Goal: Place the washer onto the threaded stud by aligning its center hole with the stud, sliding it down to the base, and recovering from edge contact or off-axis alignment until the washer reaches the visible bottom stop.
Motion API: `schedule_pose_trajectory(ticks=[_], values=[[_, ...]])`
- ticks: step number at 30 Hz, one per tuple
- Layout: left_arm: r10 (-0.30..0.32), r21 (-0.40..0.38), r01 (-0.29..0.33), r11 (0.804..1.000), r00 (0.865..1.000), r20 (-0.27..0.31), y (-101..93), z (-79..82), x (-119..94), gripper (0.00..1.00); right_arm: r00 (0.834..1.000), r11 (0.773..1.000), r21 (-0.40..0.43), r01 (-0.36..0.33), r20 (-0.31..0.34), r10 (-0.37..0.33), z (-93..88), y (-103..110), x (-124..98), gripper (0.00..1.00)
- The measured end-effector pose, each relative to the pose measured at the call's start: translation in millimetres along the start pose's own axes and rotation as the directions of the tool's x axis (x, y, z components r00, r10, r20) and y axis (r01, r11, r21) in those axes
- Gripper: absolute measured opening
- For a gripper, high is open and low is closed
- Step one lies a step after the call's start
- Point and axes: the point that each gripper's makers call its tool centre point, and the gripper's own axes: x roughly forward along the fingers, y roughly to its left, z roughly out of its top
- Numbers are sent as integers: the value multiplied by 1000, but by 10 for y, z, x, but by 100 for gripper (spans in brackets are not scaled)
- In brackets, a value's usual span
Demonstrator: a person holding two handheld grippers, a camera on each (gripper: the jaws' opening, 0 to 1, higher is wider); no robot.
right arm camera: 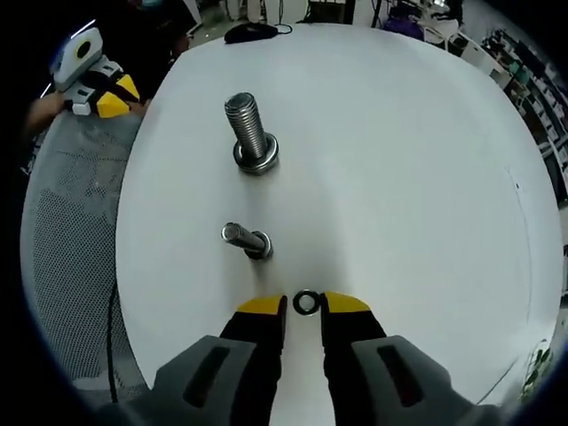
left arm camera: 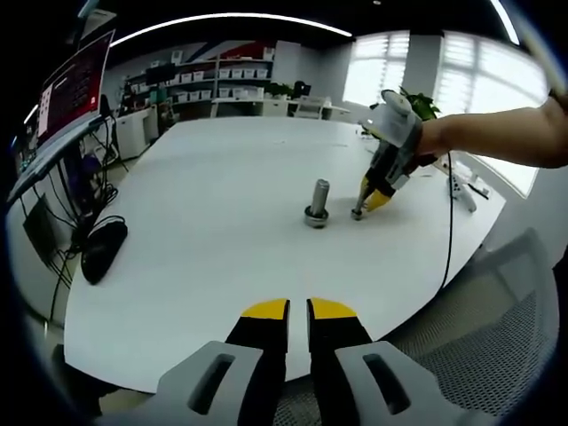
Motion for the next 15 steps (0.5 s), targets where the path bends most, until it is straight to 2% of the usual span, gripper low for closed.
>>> schedule_pose_trajectory(ticks=[6,7,8,9,12,15], values=[[4,10,-4,1000,1000,1,-2,5,-8,5,1000,999,-41,5,-13,-5,-17,2,-6,16],[-4,19,4,1000,1000,15,-18,30,-16,5,1000,999,-43,5,-13,-6,-18,9,-13,16],[-14,38,11,999,997,78,-41,142,-20,5,1000,999,-39,7,-9,-7,-18,7,-15,16],[-3,31,0,1000,996,84,-29,150,-32,5,1000,999,-37,7,-6,-8,-17,-1,-15,16],[0,24,-1,1000,999,44,-12,74,-17,5,1000,999,-45,12,-1,-12,-24,10,-7,15],[-1,27,0,1000,999,51,-21,89,-21,5,1000,999,-39,21,7,-21,-34,8,-9,14]])
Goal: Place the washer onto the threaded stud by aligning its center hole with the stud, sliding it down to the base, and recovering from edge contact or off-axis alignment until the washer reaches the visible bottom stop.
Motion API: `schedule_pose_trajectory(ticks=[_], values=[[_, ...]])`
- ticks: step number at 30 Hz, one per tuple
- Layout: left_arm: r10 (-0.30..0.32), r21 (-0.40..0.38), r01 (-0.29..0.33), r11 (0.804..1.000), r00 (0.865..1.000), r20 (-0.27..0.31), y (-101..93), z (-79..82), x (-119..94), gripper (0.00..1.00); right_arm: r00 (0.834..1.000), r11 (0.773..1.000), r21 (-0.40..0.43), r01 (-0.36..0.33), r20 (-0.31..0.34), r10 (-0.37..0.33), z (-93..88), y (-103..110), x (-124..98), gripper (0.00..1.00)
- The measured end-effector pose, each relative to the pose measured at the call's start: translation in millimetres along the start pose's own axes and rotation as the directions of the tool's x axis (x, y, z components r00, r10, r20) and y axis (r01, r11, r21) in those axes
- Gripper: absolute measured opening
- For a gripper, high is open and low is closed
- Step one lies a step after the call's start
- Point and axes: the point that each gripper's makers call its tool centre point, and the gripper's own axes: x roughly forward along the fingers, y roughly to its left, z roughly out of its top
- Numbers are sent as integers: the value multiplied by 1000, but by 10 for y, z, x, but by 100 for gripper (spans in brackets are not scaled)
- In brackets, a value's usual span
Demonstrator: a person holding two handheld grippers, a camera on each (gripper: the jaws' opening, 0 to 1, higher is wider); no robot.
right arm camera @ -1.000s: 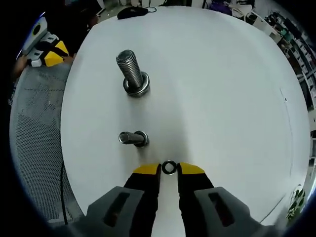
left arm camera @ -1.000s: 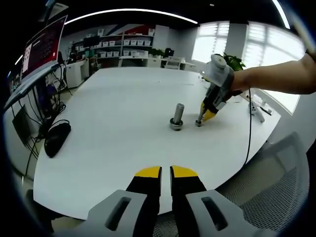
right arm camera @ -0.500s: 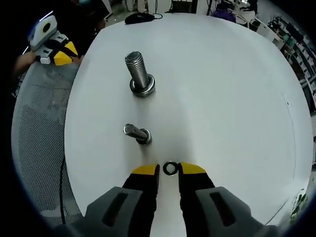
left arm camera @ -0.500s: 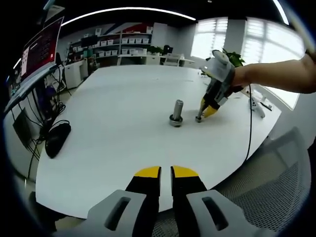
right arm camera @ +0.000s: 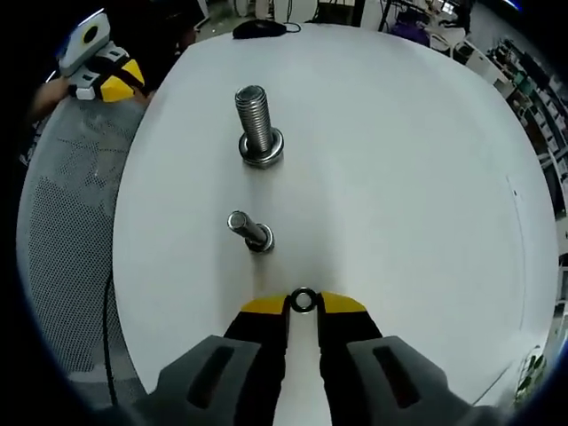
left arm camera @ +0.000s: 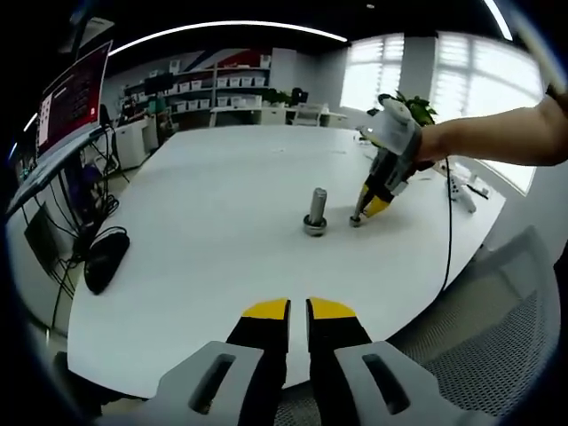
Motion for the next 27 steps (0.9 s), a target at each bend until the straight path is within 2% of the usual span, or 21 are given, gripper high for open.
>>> schedule_pose_trajectory(ticks=[6,10,17,27], values=[[2,1,-2,1000,1000,-1,6,-3,-2,5,999,1000,17,22,23,-22,-28,11,-18,14],[1,1,-1,1000,1000,2,6,4,0,5,999,999,38,12,33,-13,-22,46,-26,14],[-2,1,2,1000,1000,5,3,6,0,5,998,999,40,2,57,-4,53,137,-51,14],[-15,5,15,1000,1000,10,-9,15,4,4,995,1000,23,6,100,-8,278,190,-297,14]])
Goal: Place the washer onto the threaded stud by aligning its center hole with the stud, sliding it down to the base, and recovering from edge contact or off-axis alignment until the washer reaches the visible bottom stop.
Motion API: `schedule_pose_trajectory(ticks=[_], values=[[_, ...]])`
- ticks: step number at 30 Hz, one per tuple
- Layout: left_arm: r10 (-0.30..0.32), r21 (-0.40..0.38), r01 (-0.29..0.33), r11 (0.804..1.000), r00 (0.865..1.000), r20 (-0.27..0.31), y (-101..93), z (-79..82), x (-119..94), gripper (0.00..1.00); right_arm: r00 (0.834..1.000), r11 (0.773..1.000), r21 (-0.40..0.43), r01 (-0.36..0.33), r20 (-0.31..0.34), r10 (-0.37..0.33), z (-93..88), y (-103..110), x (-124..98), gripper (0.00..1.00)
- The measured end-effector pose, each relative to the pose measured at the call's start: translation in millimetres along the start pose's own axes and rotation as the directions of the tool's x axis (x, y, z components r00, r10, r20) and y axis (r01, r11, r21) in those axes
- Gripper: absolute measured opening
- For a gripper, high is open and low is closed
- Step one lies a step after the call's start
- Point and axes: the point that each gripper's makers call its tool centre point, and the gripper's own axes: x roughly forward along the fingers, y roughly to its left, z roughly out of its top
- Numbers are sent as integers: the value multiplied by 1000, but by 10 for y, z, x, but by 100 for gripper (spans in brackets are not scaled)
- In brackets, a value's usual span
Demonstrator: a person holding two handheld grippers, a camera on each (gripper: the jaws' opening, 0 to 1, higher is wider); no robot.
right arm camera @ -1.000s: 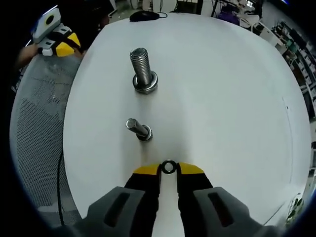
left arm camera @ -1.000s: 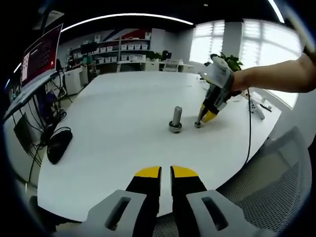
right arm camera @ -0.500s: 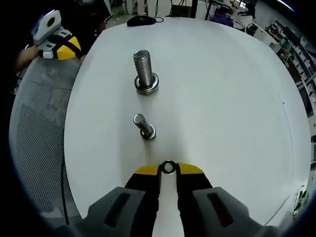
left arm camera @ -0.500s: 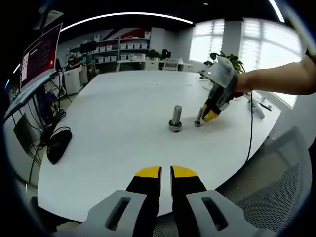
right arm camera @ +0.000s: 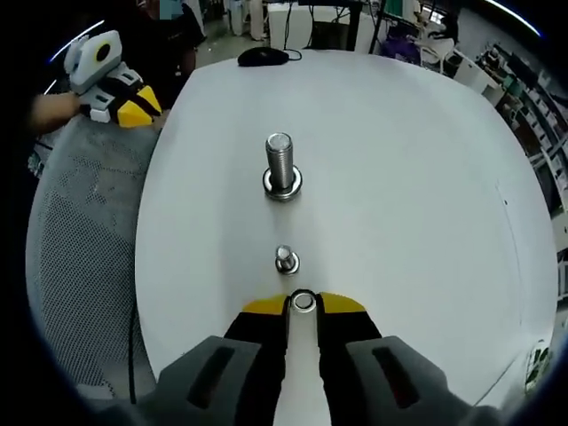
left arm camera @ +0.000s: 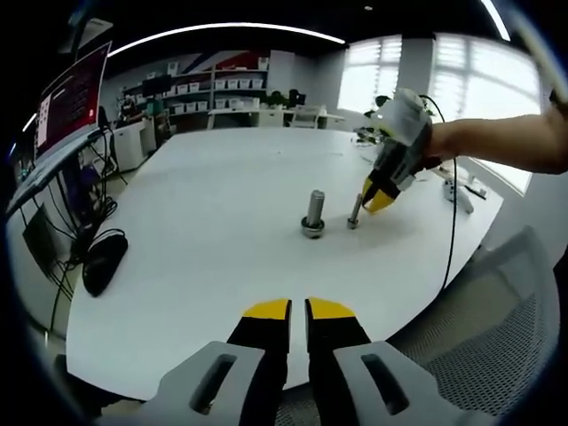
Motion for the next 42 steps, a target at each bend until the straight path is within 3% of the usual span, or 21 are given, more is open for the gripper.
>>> schedule_pose_trajectory(ticks=[7,17,21,42], values=[[-8,-2,8,1000,1000,10,-8,14,2,3,1000,999,-49,-8,10,8,200,70,-165,14],[-17,-7,18,1000,1000,22,-15,31,3,3,1000,994,-107,-23,-11,22,375,124,-221,14],[-19,-10,20,1000,999,26,-19,39,2,3,997,985,-171,-34,-68,23,351,129,-170,14],[-22,-19,22,1000,999,27,-20,38,0,3,977,961,-262,-90,-213,33,255,131,138,14]])
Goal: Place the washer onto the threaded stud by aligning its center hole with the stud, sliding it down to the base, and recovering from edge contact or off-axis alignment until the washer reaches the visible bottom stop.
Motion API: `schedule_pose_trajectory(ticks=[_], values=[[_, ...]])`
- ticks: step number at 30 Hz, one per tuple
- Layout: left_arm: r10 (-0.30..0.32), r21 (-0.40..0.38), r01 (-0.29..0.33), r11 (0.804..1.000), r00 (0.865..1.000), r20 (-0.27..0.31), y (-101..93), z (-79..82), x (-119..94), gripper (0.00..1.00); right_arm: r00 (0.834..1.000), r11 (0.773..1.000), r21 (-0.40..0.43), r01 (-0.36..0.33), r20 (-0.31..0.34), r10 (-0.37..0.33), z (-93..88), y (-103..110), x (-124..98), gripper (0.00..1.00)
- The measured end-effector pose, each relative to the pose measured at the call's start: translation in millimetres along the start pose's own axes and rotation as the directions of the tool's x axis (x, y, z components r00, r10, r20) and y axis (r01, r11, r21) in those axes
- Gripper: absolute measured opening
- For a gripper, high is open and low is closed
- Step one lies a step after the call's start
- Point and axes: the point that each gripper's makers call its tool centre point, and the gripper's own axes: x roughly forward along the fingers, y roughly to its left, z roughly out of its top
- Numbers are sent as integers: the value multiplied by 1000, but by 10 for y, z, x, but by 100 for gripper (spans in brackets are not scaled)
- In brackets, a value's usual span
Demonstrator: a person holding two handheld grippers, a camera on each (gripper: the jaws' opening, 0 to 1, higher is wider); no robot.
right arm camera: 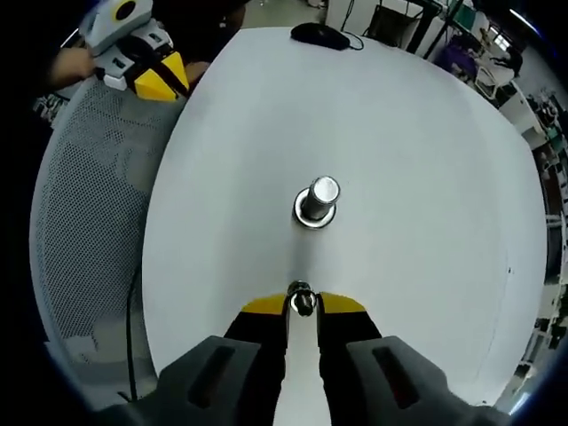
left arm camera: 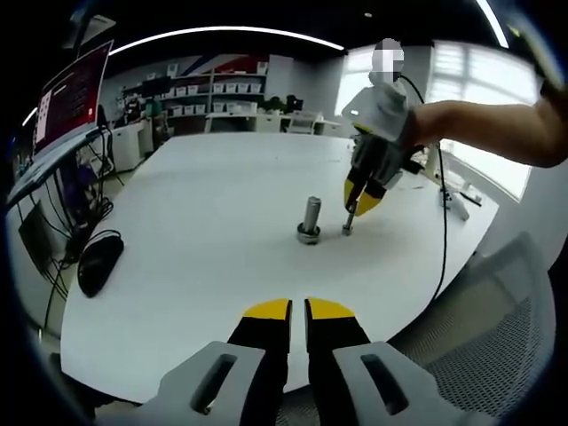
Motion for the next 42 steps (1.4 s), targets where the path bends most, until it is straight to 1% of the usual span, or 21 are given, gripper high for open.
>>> schedule_pose_trajectory(ticks=[2,8,10,12,14,19,21,22,23,25,27,29,30,31,33,35,36,37,40,41,42], values=[[2,-1,-2,1000,1000,0,2,1,-1,3,1000,1000,-3,-7,-6,7,-1,12,49,14],[6,-3,-6,1000,1000,-1,7,0,-2,3,998,999,-30,-18,-53,17,-59,6,190,14],[6,-3,-6,1000,1000,0,7,1,-3,3,998,999,-38,-28,-55,26,-56,17,225,14],[7,-3,-7,1000,1000,2,9,4,-3,3,998,999,-45,-32,-55,29,-51,17,218,14],[9,-6,-9,1000,1000,2,12,3,-2,3,998,999,-32,-30,-49,28,-44,-7,216,14],[7,-5,-7,1000,1000,2,10,7,-1,3,998,998,-41,-38,-56,35,-40,-8,213,14],[8,-6,-8,1000,1000,2,15,6,-2,3,999,1000,-14,-25,-46,25,-36,-33,218,15],[8,-7,-8,1000,1000,1,17,5,-1,3,999,1000,-14,-21,-43,21,-34,-40,219,17],[8,-8,-8,1000,1000,1,16,5,-1,3,999,1000,0,6,-32,-6,-25,-80,212,21],[7,-8,-7,1000,1000,2,13,6,-1,3,999,999,38,34,-16,-33,-45,-117,194,25],[9,-8,-9,1000,1000,0,15,1,-2,3,998,994,97,56,20,-58,-40,-137,158,30],[9,-9,-9,1000,1000,-1,15,-1,-2,3,997,990,132,46,55,-54,-28,-113,109,32],[8,-8,-8,1000,1000,-1,15,-1,-1,3,994,984,168,53,90,-69,-13,-122,66,34],[7,-8,-7,1000,1000,0,13,0,-1,3,991,980,190,54,109,-76,-12,-123,34,34],[6,-7,-6,1000,1000,0,12,0,-1,3,985,973,223,62,143,-95,-24,-119,-59,35],[6,-7,-6,1000,1000,-3,11,-3,-1,3,977,970,233,76,177,-119,-26,-99,-177,37],[5,-7,-5,1000,1000,-3,10,-4,0,3,964,967,236,99,218,-152,8,-108,-265,37],[4,-6,-4,1000,1000,-4,8,-6,0,3,959,965,242,105,231,-162,17,-108,-296,37],[1,-3,-1,1000,1000,-8,4,-12,0,3,930,941,328,85,312,-193,57,-40,-499,37],[0,-3,0,1000,1000,-9,2,-14,0,3,910,931,355,83,355,-216,83,-31,-594,37],[-1,-2,1,1000,1000,-14,-1,-22,2,3,898,927,367,79,378,-226,95,-6,-655,37]])
